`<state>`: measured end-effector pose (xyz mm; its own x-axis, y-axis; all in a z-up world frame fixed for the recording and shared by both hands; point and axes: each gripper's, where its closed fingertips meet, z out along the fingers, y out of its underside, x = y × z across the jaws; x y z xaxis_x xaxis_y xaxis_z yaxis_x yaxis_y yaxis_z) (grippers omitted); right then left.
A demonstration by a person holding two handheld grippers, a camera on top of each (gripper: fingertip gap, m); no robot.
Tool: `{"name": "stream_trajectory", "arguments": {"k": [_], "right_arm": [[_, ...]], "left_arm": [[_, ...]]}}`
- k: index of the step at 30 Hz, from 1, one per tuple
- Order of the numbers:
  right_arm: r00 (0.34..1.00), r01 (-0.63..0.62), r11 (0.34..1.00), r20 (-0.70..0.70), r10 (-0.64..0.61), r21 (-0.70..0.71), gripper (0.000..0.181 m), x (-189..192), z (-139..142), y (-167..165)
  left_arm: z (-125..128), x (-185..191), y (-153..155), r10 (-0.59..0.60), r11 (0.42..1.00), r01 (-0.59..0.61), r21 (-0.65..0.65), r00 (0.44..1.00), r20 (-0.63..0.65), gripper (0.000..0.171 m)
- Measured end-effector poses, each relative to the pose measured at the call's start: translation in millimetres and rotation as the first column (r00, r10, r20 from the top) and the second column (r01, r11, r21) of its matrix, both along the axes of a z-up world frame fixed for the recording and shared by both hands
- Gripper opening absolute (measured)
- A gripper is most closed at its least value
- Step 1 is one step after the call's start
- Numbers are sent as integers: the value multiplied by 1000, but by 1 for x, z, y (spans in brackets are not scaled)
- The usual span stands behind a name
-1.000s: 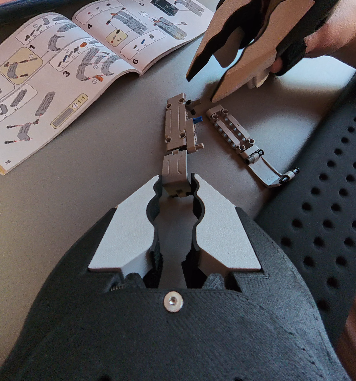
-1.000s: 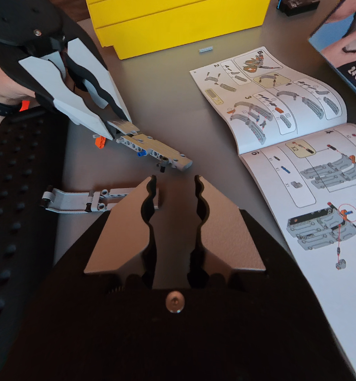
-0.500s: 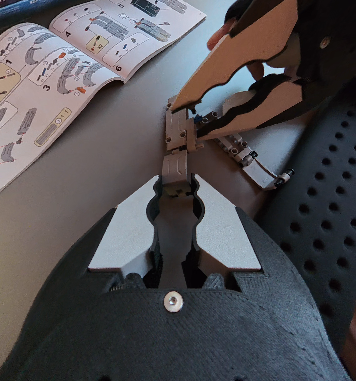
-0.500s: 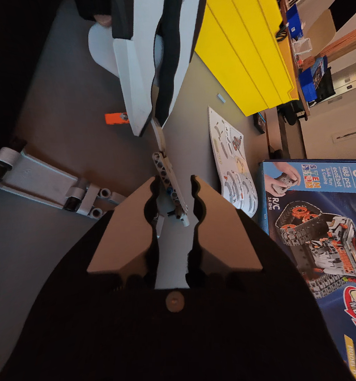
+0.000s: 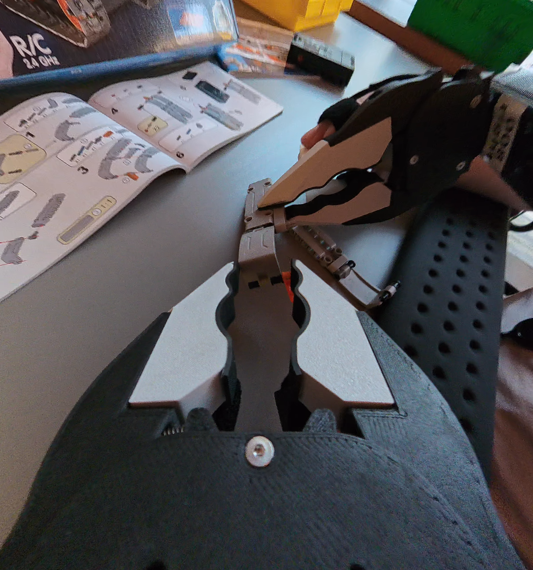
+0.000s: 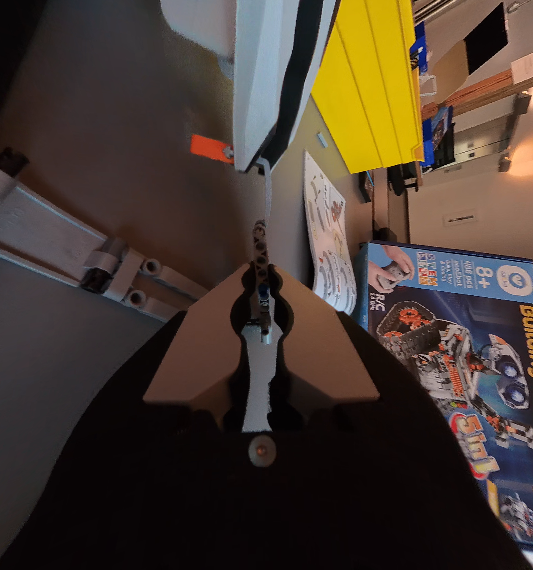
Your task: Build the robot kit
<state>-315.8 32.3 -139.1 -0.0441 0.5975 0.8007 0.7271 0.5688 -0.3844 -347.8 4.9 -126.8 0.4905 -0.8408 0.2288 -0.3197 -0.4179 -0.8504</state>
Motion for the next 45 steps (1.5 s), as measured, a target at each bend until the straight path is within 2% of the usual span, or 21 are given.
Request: {"name": "stream_trajectory", "arguments": {"k": [7,12,15,19,22,25,28,31,33,35,38,43,45], "right_arm": [[989,105,978,-118,-84,180,6,31,42,31],[983,129,938,-167,-77,322,5,54,66,41],[987,124,916,-141,-75,382,5,61,67,45],[989,124,912,-125,-81,390,5,63,63,55],[987,126,918,-141,-78,376,6,63,63,61],[986,112,928,-156,-60,354,6,62,61,62],[984,108,931,-168,-51,348,5,63,61,64],[977,148,927,-197,-83,345,6,70,66,73],[969,189,918,-218,-116,350,6,77,69,80],[958,234,906,-241,-154,353,5,84,73,89],[938,300,893,-274,-212,336,5,94,76,102],[931,331,869,-280,-235,369,5,98,80,118],[932,330,862,-275,-234,385,5,97,83,121]], "left_arm": [[34,-7,11,6,995,-17,97,994,107,44],[64,8,30,-73,994,49,100,967,245,52],[86,19,49,-130,991,110,80,938,321,54],[120,30,79,-187,981,156,112,907,378,51],[125,41,92,-229,970,182,159,906,357,45],[115,40,94,-215,960,125,249,901,377,44],[99,26,97,-152,950,44,309,930,335,42],[108,15,107,-73,906,-65,419,950,304,40],[116,3,117,27,871,-172,460,952,304,36],[125,-7,122,81,846,-250,471,934,349,37],[131,-13,123,91,849,-287,445,907,411,37],[123,-15,131,142,841,-309,444,918,371,37],[118,-16,134,159,855,-314,413,916,368,41]]}}
